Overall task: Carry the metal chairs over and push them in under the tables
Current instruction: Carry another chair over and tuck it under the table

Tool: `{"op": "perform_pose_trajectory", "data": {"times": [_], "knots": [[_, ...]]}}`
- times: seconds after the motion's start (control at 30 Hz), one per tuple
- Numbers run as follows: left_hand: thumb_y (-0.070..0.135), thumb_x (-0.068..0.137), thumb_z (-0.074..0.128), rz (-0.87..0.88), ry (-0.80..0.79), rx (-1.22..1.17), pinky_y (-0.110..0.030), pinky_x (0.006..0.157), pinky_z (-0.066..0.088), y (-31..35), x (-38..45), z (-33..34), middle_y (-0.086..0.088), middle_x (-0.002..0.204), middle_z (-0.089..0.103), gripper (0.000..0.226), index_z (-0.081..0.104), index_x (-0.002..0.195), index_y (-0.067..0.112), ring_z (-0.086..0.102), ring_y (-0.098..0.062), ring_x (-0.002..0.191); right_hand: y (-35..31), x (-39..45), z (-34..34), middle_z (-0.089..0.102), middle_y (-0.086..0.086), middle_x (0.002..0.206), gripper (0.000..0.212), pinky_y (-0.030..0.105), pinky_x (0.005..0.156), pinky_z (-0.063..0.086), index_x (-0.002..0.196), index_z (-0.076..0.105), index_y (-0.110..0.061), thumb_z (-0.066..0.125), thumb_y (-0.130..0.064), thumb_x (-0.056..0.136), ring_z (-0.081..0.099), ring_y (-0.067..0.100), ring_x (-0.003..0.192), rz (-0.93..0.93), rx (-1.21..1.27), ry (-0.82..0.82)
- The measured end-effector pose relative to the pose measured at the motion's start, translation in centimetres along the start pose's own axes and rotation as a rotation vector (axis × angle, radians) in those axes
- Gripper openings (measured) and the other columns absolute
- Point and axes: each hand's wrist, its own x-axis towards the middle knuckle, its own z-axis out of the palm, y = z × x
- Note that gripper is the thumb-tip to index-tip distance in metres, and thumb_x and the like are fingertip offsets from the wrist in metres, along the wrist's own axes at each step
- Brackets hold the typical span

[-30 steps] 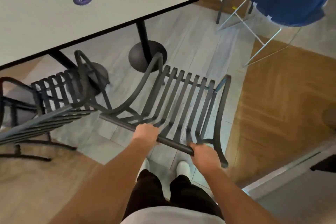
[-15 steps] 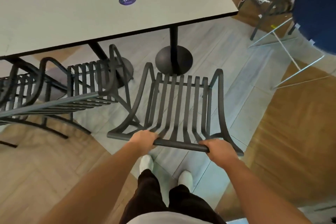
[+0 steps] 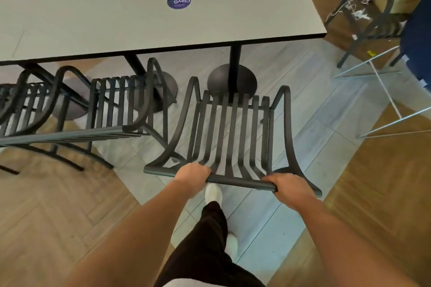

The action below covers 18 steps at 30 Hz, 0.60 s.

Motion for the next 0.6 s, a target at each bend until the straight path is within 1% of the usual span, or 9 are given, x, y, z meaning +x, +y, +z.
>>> {"op": "perform_pose_trajectory", "data": {"times": [0.1,0.3,0.47,0.6], "knots": [[0.022,0.104,0.052,0.018,0.01,-0.015,-0.038,0.083,0.057,0.0,2.3,-1.8,-0.002,0.099,0.065,0.025,0.06,0.128,0.024,0.065,-0.023,0.091,1.5,2.5,-2.2,0.068,-0.011,0.12,0.046,0.037,0.087,0.054,0.133,0.058,-0.052,0.057,-0.021,0.098,0.063,0.021,0.105,0.004,-0.022,0.001],[0.016,0.103,0.048,0.014,0.057,-0.035,-0.041,0.085,0.058,0.4,7.4,-5.5,-0.003,0.104,0.068,0.025,0.062,0.124,0.022,0.067,-0.026,0.094,4.7,7.7,-7.2,0.066,-0.013,0.128,0.053,0.036,0.092,0.051,0.142,0.05,-0.054,0.052,-0.019,0.102,0.06,0.018,0.115,0.053,-0.089,0.034],[0.013,0.102,0.048,0.024,0.055,-0.057,-0.042,0.084,0.056,0.8,10.6,-8.5,-0.005,0.109,0.067,0.026,0.06,0.124,0.02,0.067,-0.028,0.099,7.0,11.1,-10.8,0.064,-0.012,0.135,0.054,0.035,0.095,0.052,0.145,0.047,-0.055,0.052,-0.022,0.103,0.064,0.016,0.115,0.077,-0.138,0.009],[0.016,0.102,0.049,0.04,0.051,-0.069,-0.041,0.085,0.056,0.7,13.3,-10.4,-0.004,0.107,0.067,0.022,0.06,0.121,0.02,0.067,-0.027,0.096,8.4,13.7,-13.3,0.064,-0.014,0.136,0.053,0.032,0.092,0.052,0.145,0.048,-0.054,0.052,-0.021,0.103,0.065,0.014,0.115,0.073,-0.155,0.004]]}}
